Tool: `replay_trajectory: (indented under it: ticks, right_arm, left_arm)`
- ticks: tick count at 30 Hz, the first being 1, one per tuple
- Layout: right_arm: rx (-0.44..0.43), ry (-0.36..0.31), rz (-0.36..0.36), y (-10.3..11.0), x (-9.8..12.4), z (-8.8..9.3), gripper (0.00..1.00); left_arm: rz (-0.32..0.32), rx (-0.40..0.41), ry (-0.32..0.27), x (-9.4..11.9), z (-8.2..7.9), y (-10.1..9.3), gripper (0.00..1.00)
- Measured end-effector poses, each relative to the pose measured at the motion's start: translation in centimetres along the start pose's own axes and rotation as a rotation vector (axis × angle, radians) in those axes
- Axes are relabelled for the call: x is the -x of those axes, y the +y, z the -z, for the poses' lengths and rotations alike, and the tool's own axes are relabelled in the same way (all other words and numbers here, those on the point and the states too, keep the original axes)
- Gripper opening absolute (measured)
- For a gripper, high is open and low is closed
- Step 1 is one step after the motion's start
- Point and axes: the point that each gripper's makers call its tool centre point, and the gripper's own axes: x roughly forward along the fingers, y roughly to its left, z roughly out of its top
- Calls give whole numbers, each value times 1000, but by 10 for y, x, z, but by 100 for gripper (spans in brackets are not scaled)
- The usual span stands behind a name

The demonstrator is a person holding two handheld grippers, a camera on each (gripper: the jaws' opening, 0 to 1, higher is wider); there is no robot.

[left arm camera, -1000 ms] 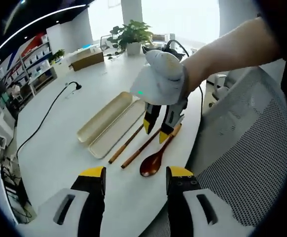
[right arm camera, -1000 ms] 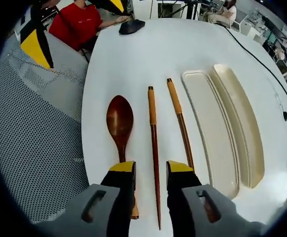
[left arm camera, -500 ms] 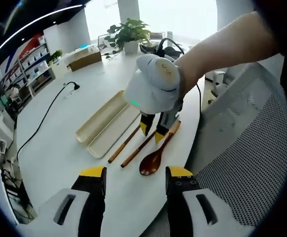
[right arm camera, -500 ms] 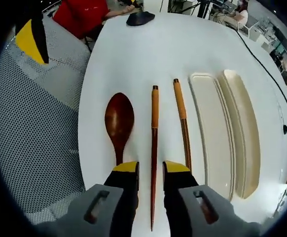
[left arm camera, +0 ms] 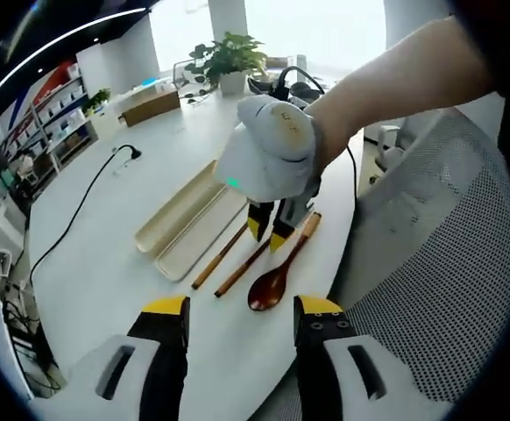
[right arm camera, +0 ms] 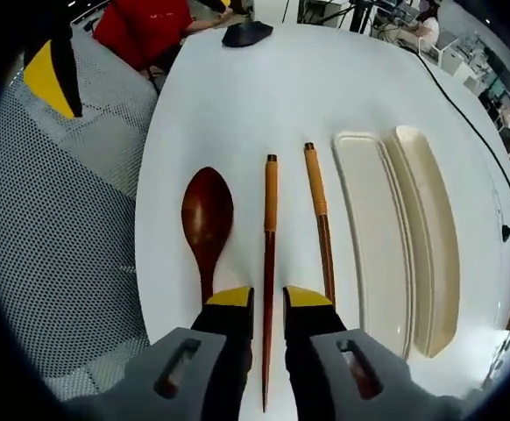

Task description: Arrange the utensils inside the cutlery case until each visible utensil rests in its matching compartment.

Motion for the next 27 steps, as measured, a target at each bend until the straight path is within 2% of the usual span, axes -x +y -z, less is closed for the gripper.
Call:
replay_trajectory:
  ticks: [3,9,14,27]
  right_arm:
    - [2,4,-1,-1,0,-1,7]
    - [-2,2,3,-1,-1,-2,4]
    - [-3,0,4,-1,-1,-3,2]
    - [-28,-16,25,-2,-1,-3,1]
  left_arm:
    - [3,9,-20,1,-5,-1,49]
    - [1,4,-7,0,-2,0,49]
    - [9,6,-27,1,-6,-2,49]
    - [8,-2,-9,0,-3,-2,49]
